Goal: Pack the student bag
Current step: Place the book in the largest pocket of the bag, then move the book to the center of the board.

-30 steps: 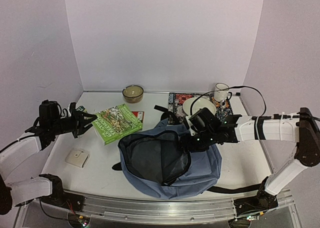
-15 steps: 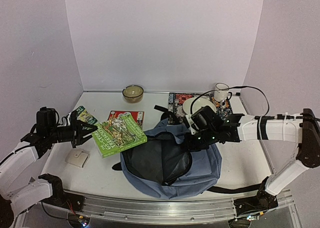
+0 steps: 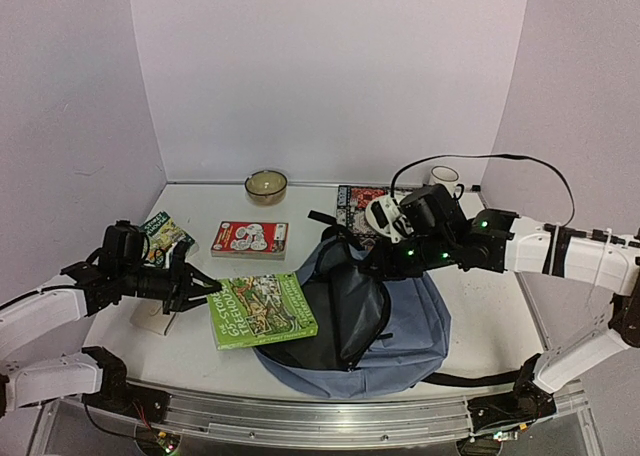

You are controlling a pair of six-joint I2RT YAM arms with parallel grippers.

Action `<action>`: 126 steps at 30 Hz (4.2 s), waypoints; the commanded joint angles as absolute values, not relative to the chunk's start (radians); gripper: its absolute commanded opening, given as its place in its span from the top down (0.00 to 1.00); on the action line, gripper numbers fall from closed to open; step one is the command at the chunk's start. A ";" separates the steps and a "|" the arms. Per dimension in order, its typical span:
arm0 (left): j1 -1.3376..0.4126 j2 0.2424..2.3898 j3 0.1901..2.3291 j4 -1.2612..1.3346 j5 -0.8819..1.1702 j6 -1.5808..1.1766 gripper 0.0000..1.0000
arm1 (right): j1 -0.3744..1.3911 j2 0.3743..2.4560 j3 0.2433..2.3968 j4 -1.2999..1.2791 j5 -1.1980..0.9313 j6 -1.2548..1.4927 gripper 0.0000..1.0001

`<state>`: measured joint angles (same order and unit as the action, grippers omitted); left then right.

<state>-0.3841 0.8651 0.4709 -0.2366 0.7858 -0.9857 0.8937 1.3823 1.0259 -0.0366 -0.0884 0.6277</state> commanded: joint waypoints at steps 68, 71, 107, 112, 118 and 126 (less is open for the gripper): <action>-0.852 1.518 0.864 0.338 0.478 -1.143 1.00 | 1.001 1.428 1.202 0.048 -0.125 0.605 1.00; -0.871 1.575 0.885 0.350 0.447 -1.136 1.00 | 1.002 1.431 1.198 0.049 -0.119 0.610 1.00; -0.902 1.693 0.910 0.256 0.235 -0.965 0.44 | 1.000 1.445 0.987 0.041 0.100 0.715 1.00; -0.900 1.568 0.945 0.069 0.107 -0.881 0.36 | 0.999 1.461 0.953 0.039 0.123 0.729 0.99; -0.880 1.426 0.975 -0.132 -0.058 -0.818 0.22 | 0.998 1.519 0.936 0.038 0.158 0.747 0.98; -0.653 1.336 0.933 -0.245 -0.020 -0.762 0.15 | 0.996 1.580 0.916 0.039 0.184 0.752 0.92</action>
<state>-0.7588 1.3723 0.9424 -0.1342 -0.0013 -0.8238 0.9981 1.5433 0.9298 0.0536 0.1528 0.7445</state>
